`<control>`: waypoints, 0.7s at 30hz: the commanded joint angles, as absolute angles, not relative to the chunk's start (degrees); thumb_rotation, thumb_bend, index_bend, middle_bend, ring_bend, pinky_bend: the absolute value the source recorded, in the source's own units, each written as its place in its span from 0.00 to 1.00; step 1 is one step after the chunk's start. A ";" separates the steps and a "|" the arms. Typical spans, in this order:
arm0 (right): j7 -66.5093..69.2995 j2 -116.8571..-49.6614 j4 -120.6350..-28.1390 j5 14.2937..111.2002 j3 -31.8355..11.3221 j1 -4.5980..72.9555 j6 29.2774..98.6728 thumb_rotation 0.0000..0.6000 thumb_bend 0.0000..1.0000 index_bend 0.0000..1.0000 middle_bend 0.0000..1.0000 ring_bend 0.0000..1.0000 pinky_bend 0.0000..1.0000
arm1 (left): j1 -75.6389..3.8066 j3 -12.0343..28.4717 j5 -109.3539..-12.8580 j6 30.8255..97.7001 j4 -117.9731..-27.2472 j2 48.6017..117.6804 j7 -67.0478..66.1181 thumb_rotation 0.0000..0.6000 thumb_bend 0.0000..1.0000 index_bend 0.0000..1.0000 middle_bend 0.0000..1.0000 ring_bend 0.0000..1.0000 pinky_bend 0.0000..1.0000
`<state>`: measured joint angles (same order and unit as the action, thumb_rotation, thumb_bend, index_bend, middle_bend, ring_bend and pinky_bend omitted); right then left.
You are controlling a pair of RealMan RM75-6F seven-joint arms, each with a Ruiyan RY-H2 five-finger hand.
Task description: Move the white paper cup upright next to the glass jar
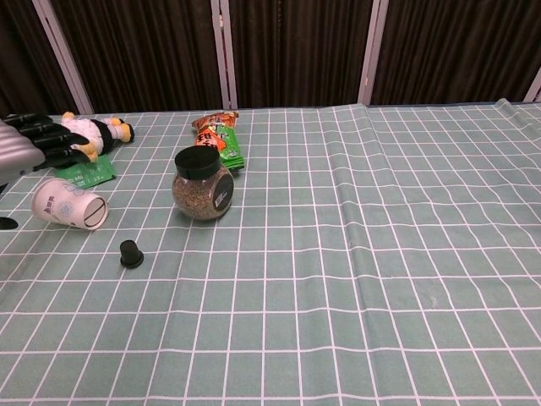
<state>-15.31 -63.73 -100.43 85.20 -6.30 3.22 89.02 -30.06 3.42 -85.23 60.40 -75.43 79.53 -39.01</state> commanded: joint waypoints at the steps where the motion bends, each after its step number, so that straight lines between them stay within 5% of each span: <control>1: -15.23 -63.72 -100.19 84.74 -6.53 3.27 88.93 1.00 0.00 0.00 0.00 0.00 0.00 | -33.15 4.76 -83.35 58.37 -73.68 82.81 -46.10 1.00 0.00 0.14 0.00 0.00 0.00; 17: -14.01 -63.18 -99.75 83.50 -6.91 3.39 88.51 1.00 0.00 0.00 0.00 0.00 0.00 | -33.01 2.39 -77.96 56.76 -74.84 83.03 -54.35 1.00 0.00 0.15 0.01 0.00 0.00; 21: -14.01 -63.21 -99.76 83.55 -6.88 3.50 88.42 1.00 0.00 0.00 0.00 0.00 0.00 | -33.12 2.08 -77.47 56.87 -71.12 86.12 -53.61 1.00 0.00 0.17 0.05 0.01 0.08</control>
<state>-14.01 -63.21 -99.76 83.55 -6.88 3.50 88.42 -33.09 2.26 -77.76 56.78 -72.96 84.53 -54.29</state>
